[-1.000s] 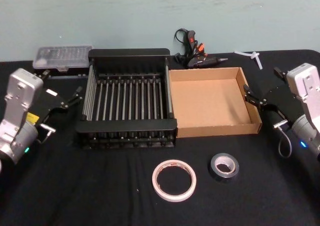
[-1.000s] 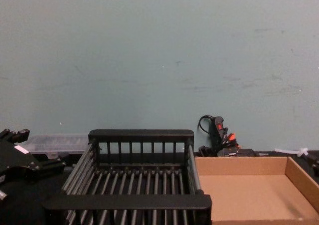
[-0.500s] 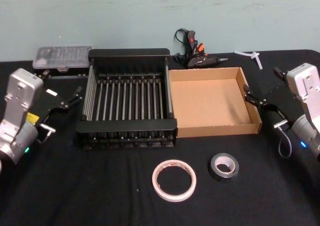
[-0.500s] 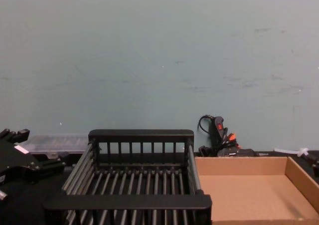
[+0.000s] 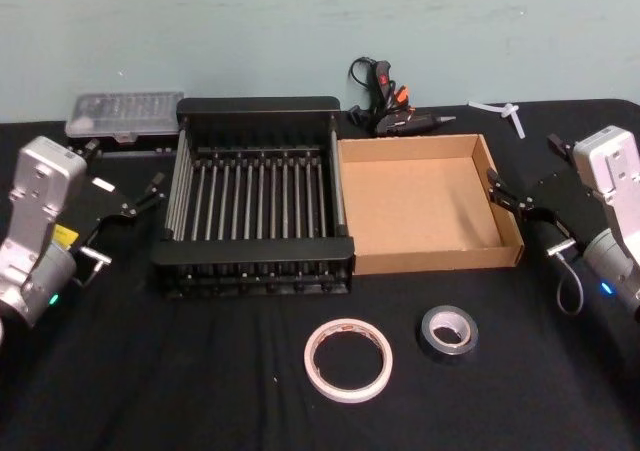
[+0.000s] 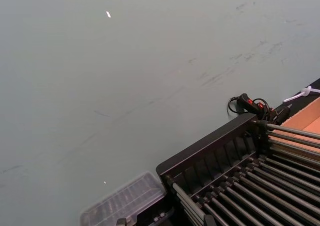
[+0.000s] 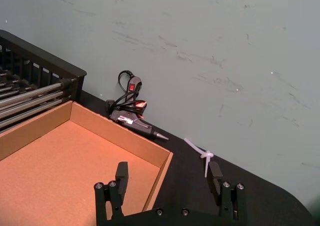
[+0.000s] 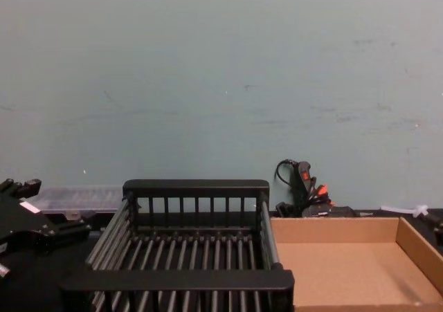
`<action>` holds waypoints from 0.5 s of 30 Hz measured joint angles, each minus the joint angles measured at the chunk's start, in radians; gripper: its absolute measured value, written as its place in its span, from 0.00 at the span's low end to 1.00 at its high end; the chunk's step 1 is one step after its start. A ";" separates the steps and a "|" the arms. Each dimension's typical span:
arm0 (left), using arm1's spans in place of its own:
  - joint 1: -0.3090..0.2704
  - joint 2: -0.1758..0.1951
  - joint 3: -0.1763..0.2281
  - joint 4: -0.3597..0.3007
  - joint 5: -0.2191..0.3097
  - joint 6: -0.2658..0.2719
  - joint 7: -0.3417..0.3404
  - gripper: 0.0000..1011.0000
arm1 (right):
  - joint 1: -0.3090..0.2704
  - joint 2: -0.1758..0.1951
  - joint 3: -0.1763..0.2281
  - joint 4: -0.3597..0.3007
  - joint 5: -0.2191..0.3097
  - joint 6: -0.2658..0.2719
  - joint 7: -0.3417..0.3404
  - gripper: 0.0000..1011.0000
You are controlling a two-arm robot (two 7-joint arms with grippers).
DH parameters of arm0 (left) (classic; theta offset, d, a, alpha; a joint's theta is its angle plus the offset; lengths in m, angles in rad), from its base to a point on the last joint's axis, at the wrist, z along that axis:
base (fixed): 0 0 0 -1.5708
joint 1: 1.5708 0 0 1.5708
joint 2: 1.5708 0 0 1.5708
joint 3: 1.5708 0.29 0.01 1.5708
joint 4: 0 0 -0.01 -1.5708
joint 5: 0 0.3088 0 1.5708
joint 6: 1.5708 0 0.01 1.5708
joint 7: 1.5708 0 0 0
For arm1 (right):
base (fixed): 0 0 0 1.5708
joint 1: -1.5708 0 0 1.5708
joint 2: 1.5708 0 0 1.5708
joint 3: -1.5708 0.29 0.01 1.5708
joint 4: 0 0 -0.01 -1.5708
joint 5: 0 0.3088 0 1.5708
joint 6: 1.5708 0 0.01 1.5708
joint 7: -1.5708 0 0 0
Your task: Pick up the white tape and place it into the black box , Pick up the silver tape and place it into the brown box.
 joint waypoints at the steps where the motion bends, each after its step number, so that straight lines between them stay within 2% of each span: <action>1: 0.000 0.000 0.000 0.000 0.000 0.000 0.000 0.99 | 0.000 0.000 0.000 0.000 0.000 0.000 0.000 0.99; 9: 0.000 0.000 0.000 0.000 0.000 0.000 0.000 0.99 | 0.000 0.000 0.000 0.000 0.000 0.000 0.000 0.99; 15: 0.000 0.000 0.000 0.000 0.000 0.000 0.000 0.99 | -0.010 -0.005 0.019 -0.009 0.000 0.001 0.012 0.99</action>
